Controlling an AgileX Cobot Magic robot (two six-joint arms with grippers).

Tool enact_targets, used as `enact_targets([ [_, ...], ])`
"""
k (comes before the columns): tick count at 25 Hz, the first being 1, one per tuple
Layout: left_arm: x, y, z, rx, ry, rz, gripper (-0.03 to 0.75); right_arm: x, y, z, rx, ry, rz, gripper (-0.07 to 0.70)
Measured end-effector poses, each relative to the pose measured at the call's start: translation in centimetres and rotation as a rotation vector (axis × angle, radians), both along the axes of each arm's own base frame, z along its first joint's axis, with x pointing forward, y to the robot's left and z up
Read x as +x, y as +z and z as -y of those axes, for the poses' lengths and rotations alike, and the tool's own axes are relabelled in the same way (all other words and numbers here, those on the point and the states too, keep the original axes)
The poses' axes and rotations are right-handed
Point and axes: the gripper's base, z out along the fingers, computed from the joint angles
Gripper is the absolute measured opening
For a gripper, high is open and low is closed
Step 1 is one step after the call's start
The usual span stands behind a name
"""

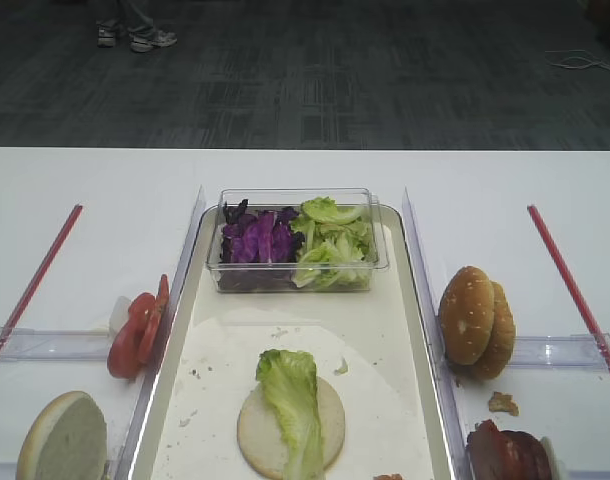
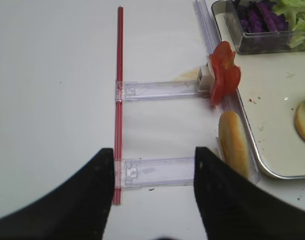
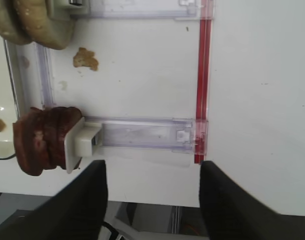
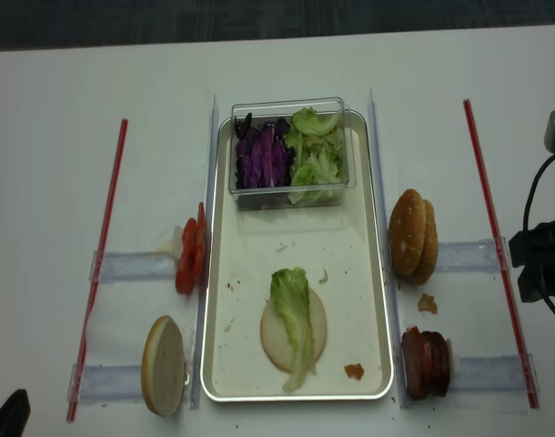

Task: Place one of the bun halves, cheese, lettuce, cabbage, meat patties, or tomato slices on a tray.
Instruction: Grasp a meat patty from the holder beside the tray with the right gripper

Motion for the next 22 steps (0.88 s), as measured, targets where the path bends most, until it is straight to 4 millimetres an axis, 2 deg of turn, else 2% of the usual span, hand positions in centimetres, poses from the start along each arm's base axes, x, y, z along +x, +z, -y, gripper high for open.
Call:
enact_targets([
  [6, 0.0, 0.0, 0.0, 0.000, 0.000, 0.000, 0.348, 0.0, 0.0, -1.7, 0.020, 0.062, 0.000, 0.429],
  [22, 0.0, 0.0, 0.0, 0.000, 0.000, 0.000, 0.348, 0.8, -1.8, -8.2, 0.035, 0.222, -0.034, 0.412],
])
